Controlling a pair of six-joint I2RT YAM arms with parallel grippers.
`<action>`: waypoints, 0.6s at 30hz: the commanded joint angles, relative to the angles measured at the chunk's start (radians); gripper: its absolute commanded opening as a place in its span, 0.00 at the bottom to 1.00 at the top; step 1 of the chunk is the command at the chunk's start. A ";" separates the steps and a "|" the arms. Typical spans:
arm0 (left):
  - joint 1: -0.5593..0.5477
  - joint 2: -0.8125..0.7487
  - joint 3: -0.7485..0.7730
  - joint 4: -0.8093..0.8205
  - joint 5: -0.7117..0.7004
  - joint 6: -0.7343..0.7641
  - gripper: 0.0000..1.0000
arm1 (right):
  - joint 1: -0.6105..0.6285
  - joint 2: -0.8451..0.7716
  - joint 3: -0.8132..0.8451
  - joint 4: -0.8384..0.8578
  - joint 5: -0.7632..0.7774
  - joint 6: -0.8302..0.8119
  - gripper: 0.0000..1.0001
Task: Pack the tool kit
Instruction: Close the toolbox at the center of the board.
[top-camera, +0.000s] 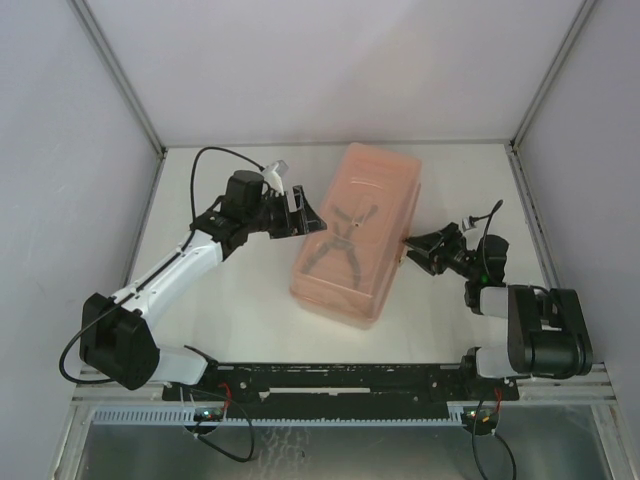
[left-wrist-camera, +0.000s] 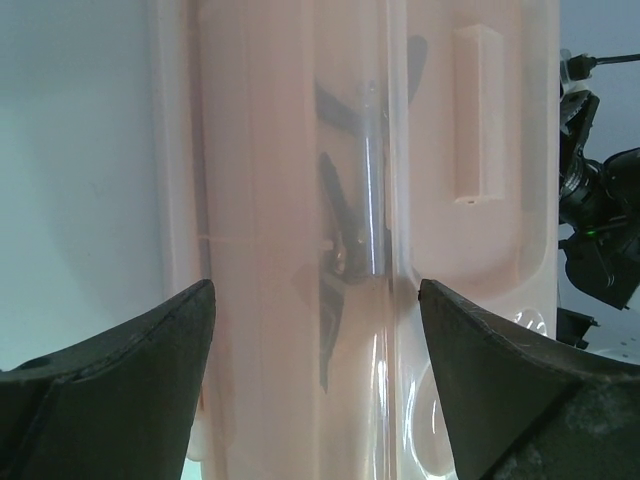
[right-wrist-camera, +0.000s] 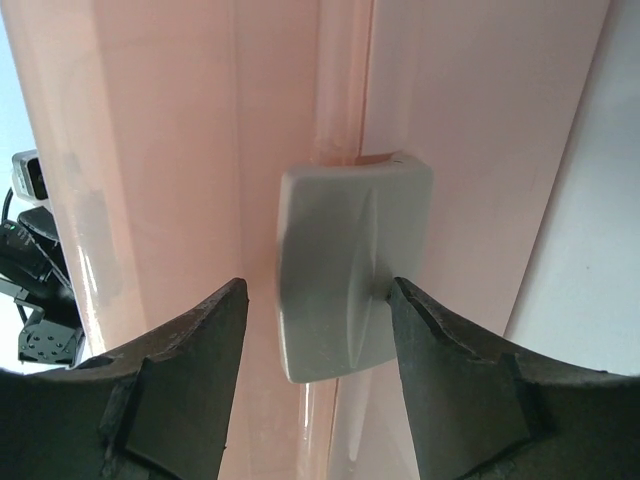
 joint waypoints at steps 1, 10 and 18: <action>-0.004 -0.025 -0.014 0.010 -0.041 -0.023 0.86 | 0.028 0.065 0.045 0.182 -0.035 0.048 0.58; -0.004 -0.014 -0.012 0.008 -0.030 -0.029 0.85 | 0.042 0.186 0.060 0.384 -0.068 0.135 0.58; -0.005 -0.015 -0.010 0.005 -0.029 -0.028 0.84 | 0.057 0.264 0.088 0.420 -0.067 0.144 0.58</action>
